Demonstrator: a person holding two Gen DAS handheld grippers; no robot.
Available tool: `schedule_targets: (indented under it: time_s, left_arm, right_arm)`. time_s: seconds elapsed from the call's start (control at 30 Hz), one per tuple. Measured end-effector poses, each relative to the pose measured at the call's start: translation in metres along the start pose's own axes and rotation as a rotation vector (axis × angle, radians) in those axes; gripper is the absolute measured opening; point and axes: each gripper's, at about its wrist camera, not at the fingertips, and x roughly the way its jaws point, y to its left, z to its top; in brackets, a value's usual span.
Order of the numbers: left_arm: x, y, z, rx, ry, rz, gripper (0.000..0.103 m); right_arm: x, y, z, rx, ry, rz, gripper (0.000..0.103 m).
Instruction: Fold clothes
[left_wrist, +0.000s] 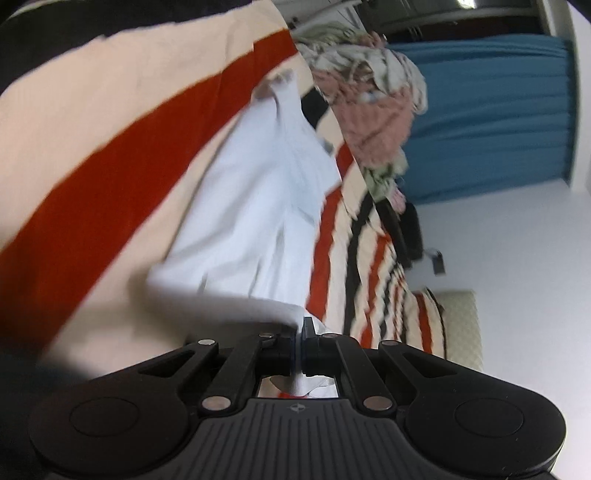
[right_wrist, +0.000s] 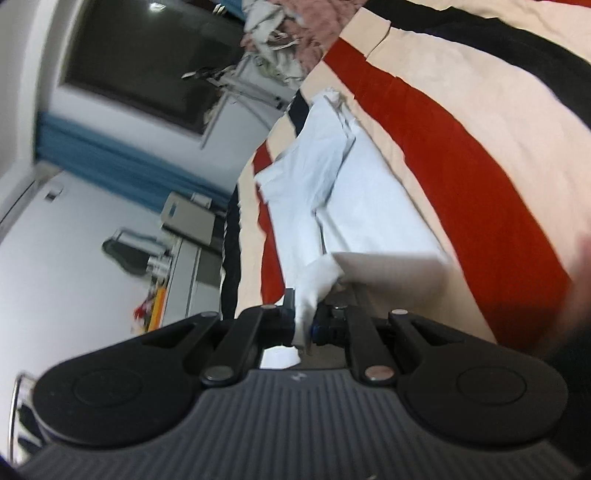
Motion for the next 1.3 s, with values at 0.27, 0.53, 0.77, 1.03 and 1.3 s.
schedule_targets:
  time_s: [0.27,0.53,0.77,1.03,1.3]
  left_arm:
    - [0.094,-0.047,0.107,0.113,-0.153,0.095,0.003]
    - [0.181,-0.042,0.158,0.352,-0.235,0.170,0.003]
    - [0.229,-0.018,0.170,0.422,-0.195,0.250,0.004]
    - [0.224,-0.033,0.151,0.569,-0.180,0.238,0.076]
    - [0.183,-0.057,0.097,0.731,-0.274,0.332,0.084]
  right_arm:
    - [0.116,0.020,0.078,-0.059,-0.055,-0.080,0.010]
    - [0.202,-0.011,0.118,-0.179,-0.078,-0.058,0.011]
    - [0.239,-0.026,0.126,-0.247,-0.024,-0.115,0.014]
    - [0.201,0.020,0.101,-0.568,-0.189,-0.101,0.089]
    - [0.162,0.037,0.068,-0.689,-0.250,-0.149,0.089]
